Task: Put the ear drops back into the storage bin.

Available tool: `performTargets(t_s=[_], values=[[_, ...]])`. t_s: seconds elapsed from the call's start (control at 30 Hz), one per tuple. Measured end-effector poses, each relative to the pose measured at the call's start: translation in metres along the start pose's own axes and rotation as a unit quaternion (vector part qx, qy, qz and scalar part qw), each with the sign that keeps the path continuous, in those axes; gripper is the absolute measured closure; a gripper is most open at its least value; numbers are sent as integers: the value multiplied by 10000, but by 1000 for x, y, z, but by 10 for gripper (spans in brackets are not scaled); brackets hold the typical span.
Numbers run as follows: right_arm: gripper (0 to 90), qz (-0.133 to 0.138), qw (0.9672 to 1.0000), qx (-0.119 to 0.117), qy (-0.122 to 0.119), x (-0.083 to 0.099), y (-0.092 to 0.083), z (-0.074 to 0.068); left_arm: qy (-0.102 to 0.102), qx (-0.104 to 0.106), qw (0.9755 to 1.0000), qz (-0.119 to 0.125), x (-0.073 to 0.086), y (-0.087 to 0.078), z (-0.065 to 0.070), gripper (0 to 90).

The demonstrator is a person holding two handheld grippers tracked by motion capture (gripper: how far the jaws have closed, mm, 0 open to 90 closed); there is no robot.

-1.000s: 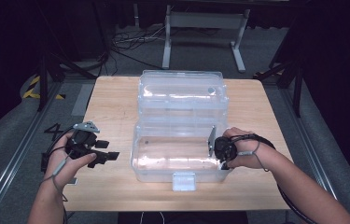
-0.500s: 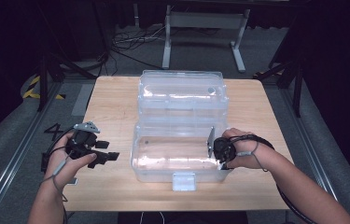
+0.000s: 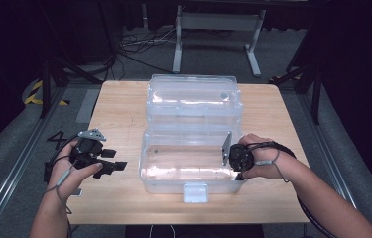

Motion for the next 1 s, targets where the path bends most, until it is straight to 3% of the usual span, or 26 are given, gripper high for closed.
performTargets(t_s=[0.27,0.5,0.7,1.0], values=[[630,408,9989,121,215,-2,-22,-5,91,25,9999,76,-5,3,-1,333],[618,916,9946,50,493,-5,-29,-16,121,35,9998,155,-9,4,-3,327],[598,1164,9912,-50,631,-6,-13,-24,143,64,9994,298,-15,4,-2,332],[623,1477,9857,4,812,-4,11,-31,259,0,9985,483,-23,5,-2,341]])
Point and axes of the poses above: each handheld gripper's, and its own axes: y roughly forward along the jaws, x roughly out of its underside, z roughly to its right, the point moved 2 cm from there along y, roughly forward along the jaws, and after that the axes turned 11 degrees about x, right-handed, at the moved point
